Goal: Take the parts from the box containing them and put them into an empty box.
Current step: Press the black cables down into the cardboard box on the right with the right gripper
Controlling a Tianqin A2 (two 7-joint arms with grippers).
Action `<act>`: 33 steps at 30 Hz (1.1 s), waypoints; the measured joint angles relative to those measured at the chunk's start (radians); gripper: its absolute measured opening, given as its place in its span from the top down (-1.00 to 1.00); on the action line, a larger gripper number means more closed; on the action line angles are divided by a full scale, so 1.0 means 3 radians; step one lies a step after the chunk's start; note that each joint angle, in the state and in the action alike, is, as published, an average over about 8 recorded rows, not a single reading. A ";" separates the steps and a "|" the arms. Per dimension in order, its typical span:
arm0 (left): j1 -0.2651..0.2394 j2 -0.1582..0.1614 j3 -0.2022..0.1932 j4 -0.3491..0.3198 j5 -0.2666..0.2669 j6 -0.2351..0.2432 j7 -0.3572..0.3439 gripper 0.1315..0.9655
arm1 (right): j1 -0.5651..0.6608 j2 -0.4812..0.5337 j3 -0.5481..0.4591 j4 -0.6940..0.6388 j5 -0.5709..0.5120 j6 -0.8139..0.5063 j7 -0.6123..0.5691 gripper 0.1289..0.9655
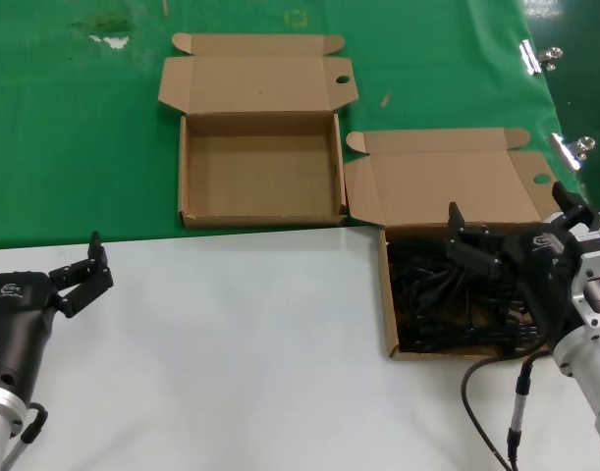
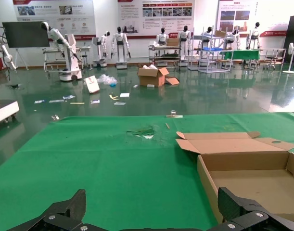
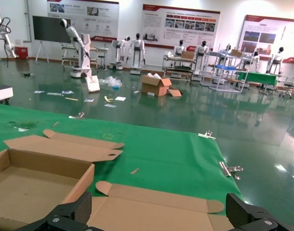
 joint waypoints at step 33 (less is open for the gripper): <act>0.0000 0.0000 0.0000 0.0000 0.0000 0.0000 0.0000 -0.83 | -0.0003 0.0005 -0.0003 0.0003 0.0003 0.0004 0.0004 -1.00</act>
